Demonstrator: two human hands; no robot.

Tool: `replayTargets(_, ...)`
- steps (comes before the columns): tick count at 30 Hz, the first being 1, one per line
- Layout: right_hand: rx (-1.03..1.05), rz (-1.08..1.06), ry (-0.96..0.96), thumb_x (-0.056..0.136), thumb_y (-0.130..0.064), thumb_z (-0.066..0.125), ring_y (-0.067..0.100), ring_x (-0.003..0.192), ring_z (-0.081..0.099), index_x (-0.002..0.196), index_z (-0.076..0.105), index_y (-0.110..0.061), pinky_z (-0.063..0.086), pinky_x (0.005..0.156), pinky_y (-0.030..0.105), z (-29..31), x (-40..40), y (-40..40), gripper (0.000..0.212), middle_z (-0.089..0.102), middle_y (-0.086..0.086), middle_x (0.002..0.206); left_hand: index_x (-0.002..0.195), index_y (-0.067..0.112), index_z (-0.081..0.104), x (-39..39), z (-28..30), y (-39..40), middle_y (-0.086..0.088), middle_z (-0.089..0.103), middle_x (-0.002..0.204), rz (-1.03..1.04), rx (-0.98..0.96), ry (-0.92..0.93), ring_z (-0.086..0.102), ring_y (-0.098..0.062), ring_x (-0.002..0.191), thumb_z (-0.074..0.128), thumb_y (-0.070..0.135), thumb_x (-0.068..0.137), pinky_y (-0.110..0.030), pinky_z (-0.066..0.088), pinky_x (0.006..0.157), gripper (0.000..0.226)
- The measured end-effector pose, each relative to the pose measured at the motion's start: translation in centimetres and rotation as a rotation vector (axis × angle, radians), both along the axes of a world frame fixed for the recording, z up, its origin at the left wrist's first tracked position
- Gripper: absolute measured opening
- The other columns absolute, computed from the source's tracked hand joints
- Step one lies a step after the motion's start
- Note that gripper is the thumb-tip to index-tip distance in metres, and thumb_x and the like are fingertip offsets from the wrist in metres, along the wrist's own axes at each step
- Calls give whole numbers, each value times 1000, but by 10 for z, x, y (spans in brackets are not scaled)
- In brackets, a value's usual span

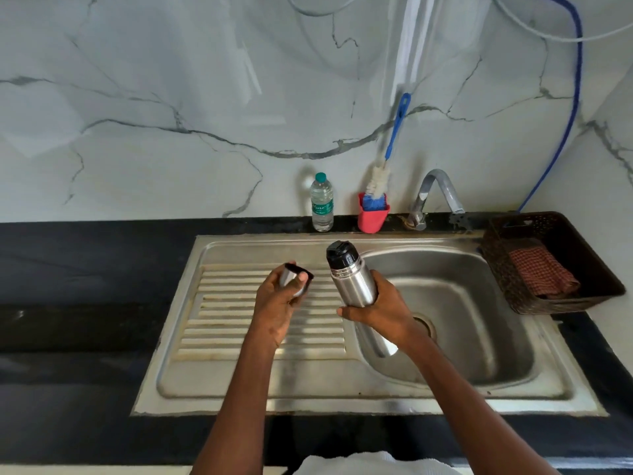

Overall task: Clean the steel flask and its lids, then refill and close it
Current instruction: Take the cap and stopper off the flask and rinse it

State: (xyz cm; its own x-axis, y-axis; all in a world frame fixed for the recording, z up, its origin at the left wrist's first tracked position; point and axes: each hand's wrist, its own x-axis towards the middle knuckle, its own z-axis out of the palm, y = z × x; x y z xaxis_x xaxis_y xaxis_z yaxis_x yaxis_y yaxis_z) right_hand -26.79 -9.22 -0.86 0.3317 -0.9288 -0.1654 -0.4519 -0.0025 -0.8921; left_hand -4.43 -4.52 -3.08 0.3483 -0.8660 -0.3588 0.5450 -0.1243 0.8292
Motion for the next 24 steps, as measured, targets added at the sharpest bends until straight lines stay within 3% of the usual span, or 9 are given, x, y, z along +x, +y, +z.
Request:
replayTargets(3,11,36,25,60,-34,99,11,91,65,116,58,-27,51,72,27,-6,15,4,69,68,-8,102,119,18,67,12,-40,18,-6,73,123,92,152,-311,69,-25,118,91,-8,68,-32,59,94,62)
replayTargets(6,16,72,52,60,-34,99,10,93,66,118,58,-27,52,74,27,-11,28,9,71,68,-9,104,116,23,62,22,-75,33,-2,71,122,165,210,-448,67,-24,117,91,-13,62,-24,58,86,71)
replayTargets(10,13,89,68,62,-32,98,8,92,66,120,58,-27,52,74,27,-13,42,14,71,68,-10,104,109,50,60,35,-104,45,23,75,107,142,252,-611,72,-5,105,98,14,59,-37,59,95,72)
replayTargets(14,19,91,68,63,-33,98,10,92,67,121,57,-29,56,78,31,-17,49,18,71,69,-8,104,114,59,52,38,-106,50,25,73,107,90,249,-747,69,-2,106,94,38,60,-45,51,106,71)
replayTargets(16,22,82,67,62,-35,98,10,93,67,121,58,-29,58,80,33,-18,50,19,72,70,-8,105,120,57,48,39,-102,53,29,69,113,16,207,-828,63,3,112,96,40,62,-42,40,114,77)
replayTargets(18,24,65,69,61,-36,98,11,93,68,121,58,-29,58,80,33,-19,48,19,73,70,-8,105,127,56,49,43,-91,57,36,63,121,-27,127,-860,56,12,117,100,40,61,-27,36,112,84)
replayTargets(19,25,59,72,61,-35,98,11,92,67,120,58,-28,57,79,33,-19,46,19,72,70,-8,104,131,53,51,45,-84,57,33,60,127,2,106,-865,53,11,122,98,45,62,-27,38,110,84)
replayTargets(21,24,54,80,62,-34,97,10,91,67,120,58,-28,56,76,31,-19,39,18,70,69,-8,104,132,42,60,46,-60,55,22,60,134,159,50,-791,53,0,129,89,55,73,-40,45,111,67)
replayTargets(24,34,39,77,62,-32,96,11,92,67,122,58,-30,56,76,31,-17,26,13,72,69,-9,104,123,22,69,40,-8,35,7,70,128,241,-102,-659,62,-11,126,75,42,96,-48,48,112,34)
